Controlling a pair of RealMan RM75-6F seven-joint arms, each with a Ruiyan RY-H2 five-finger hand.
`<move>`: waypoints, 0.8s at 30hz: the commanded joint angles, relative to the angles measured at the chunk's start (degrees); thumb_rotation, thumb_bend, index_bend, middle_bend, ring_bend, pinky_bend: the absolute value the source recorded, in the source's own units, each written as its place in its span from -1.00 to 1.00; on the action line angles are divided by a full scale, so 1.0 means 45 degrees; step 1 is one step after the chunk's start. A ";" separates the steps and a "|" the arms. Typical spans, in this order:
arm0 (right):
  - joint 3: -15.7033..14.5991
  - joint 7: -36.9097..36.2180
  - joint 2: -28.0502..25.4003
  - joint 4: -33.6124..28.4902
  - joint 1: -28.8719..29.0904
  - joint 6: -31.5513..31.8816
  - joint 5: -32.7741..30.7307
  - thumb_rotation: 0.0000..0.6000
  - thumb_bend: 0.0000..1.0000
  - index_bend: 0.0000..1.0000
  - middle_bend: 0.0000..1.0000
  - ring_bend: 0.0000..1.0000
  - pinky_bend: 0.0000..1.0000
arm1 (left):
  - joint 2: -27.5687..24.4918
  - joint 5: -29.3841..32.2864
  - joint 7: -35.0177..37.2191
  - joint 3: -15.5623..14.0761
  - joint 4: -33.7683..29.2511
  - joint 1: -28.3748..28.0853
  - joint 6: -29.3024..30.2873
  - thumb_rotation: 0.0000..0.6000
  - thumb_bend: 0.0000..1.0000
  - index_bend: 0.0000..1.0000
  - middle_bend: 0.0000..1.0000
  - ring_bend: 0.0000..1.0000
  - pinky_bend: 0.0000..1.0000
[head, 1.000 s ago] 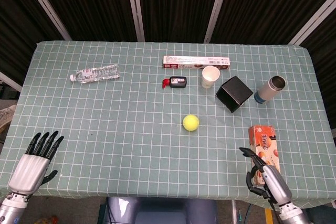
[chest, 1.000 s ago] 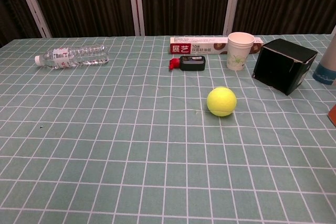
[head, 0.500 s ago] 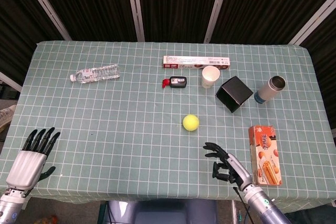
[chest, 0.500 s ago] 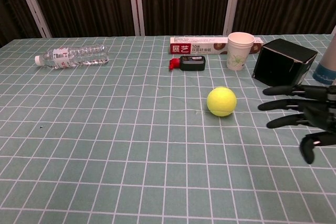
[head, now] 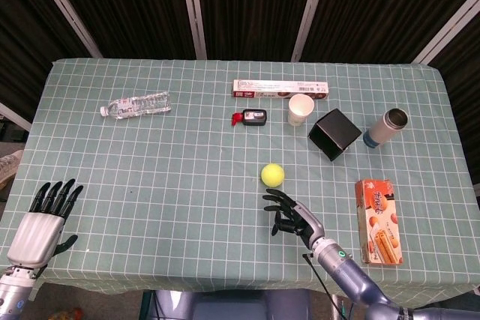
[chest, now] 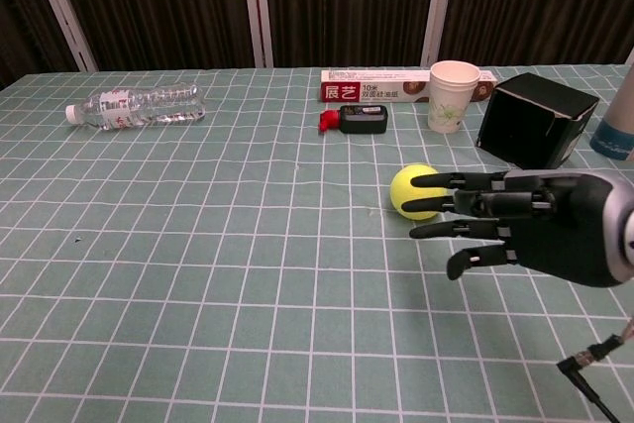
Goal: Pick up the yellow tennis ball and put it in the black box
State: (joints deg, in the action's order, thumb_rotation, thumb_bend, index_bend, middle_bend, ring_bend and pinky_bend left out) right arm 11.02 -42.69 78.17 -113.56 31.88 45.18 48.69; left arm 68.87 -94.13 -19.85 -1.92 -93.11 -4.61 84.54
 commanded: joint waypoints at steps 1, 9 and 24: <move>0.0681 -0.0179 0.0760 0.0943 0.0517 -0.0512 -0.1013 1.00 0.56 -0.81 -0.68 -0.57 0.08 | 0.0007 0.0073 0.0011 0.0037 0.0007 -0.0016 -0.0026 1.00 -0.75 -1.00 -1.00 -1.00 -1.00; 0.1251 -0.0413 0.1473 0.2095 0.0896 -0.1289 -0.1806 1.00 0.56 -0.84 -0.68 -0.57 0.02 | -0.0013 0.0419 0.0074 0.0139 -0.0019 -0.0144 -0.0333 1.00 -0.75 -1.00 -1.00 -1.00 -1.00; 0.2178 -0.0901 0.2011 0.4080 0.1091 -0.2835 -0.2303 1.00 0.56 -0.84 -0.68 -0.57 0.01 | 0.0187 0.1208 -0.0416 0.0379 -0.0042 -0.0307 -0.0786 1.00 -0.74 -1.00 -1.00 -1.00 -1.00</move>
State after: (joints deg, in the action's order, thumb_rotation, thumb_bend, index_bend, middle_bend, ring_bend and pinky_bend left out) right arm 20.25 -46.29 86.91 -96.08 36.76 33.21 38.49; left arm 69.60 -88.92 -21.51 -0.33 -93.26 -5.90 81.17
